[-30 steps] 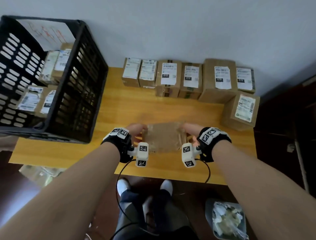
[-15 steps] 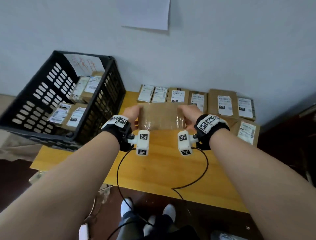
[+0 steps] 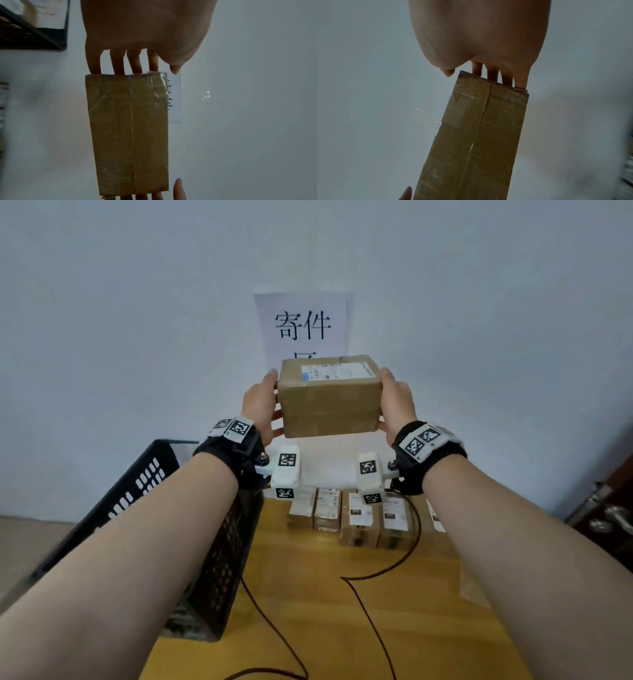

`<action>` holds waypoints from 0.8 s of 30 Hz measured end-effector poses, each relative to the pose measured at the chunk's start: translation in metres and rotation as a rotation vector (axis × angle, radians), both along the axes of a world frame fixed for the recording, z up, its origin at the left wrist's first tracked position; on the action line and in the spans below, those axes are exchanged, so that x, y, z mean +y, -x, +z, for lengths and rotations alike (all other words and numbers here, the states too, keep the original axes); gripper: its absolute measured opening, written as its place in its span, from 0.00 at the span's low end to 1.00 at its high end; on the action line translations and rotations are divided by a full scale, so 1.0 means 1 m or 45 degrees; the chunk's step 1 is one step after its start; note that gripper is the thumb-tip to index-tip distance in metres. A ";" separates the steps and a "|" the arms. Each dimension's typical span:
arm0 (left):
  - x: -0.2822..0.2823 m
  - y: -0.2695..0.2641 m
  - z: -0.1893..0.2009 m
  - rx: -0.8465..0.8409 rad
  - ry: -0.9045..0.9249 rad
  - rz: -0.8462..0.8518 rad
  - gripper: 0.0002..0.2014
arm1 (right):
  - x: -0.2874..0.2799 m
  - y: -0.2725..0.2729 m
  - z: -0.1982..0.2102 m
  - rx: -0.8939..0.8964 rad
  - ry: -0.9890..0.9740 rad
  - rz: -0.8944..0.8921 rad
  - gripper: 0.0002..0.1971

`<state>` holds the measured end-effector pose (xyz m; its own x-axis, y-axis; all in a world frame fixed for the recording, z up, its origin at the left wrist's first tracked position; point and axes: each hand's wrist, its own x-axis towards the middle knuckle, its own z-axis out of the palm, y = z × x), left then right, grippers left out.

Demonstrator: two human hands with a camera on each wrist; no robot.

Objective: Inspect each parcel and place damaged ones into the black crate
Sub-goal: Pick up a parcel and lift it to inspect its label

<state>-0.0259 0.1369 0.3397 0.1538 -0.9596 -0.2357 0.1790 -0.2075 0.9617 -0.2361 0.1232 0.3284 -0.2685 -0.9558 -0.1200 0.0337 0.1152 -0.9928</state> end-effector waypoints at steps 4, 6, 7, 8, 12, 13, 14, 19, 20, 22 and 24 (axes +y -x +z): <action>-0.005 -0.006 0.039 -0.030 0.123 -0.003 0.11 | 0.005 -0.008 0.039 -0.004 0.167 -0.074 0.24; -0.006 -0.009 0.050 -0.030 0.153 -0.016 0.10 | 0.009 -0.012 0.055 -0.017 0.219 -0.092 0.20; -0.007 -0.010 0.055 -0.024 0.166 -0.032 0.11 | 0.010 -0.014 0.060 -0.015 0.237 -0.100 0.19; -0.007 -0.012 0.059 -0.014 0.180 -0.051 0.14 | 0.011 -0.015 0.064 -0.008 0.256 -0.113 0.18; -0.002 -0.019 0.074 -0.006 0.234 -0.081 0.22 | 0.010 -0.019 0.081 0.018 0.322 -0.201 0.21; -0.001 -0.021 0.079 -0.004 0.254 -0.076 0.22 | 0.011 -0.021 0.085 0.015 0.345 -0.213 0.19; -0.001 -0.022 0.083 -0.004 0.272 -0.070 0.23 | 0.011 -0.023 0.090 0.012 0.365 -0.220 0.18; 0.002 -0.028 0.106 0.009 0.322 -0.056 0.17 | 0.016 -0.032 0.106 0.012 0.432 -0.229 0.15; 0.003 -0.029 0.109 0.009 0.331 -0.062 0.17 | 0.017 -0.033 0.108 0.008 0.439 -0.228 0.16; 0.004 -0.030 0.113 0.008 0.347 -0.075 0.15 | 0.020 -0.035 0.112 0.003 0.455 -0.226 0.16; 0.004 -0.031 0.117 0.011 0.360 -0.083 0.14 | 0.023 -0.035 0.116 -0.006 0.463 -0.229 0.16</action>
